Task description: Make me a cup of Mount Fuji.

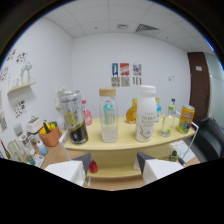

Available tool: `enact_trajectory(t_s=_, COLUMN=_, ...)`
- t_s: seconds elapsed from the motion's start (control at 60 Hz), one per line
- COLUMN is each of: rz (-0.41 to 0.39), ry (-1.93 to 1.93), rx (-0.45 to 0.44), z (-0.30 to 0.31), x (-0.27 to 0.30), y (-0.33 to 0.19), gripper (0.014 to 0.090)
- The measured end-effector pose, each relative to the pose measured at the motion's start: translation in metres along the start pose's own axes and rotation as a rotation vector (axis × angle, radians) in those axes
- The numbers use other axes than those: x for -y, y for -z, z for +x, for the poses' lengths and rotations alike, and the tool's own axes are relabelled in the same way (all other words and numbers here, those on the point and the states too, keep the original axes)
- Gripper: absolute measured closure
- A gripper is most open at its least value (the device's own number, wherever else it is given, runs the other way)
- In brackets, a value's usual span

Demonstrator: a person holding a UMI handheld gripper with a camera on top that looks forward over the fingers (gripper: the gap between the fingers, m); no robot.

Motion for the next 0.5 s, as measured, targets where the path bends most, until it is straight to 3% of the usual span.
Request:
enact_trajectory(t_s=0.133, rz=0.173, ry=0.068, rx=-0.016, z=-0.011, x=0.062, y=-0.018, gripper=0.0178)
enact_trajectory(t_s=0.25, rz=0.237, ry=0.094, rx=-0.023, z=-0.014, x=0.082, y=-0.050, gripper=0.0193)
enact_trajectory(t_s=0.433, rz=0.191, ry=0.062, rx=-0.038, z=-0.014, x=0.081, y=-0.087, gripper=0.0388)
enact_trajectory(t_s=0.5, rz=0.169, ry=0.042, rx=-0.037, z=-0.014, x=0.075, y=-0.097, gripper=0.0500)
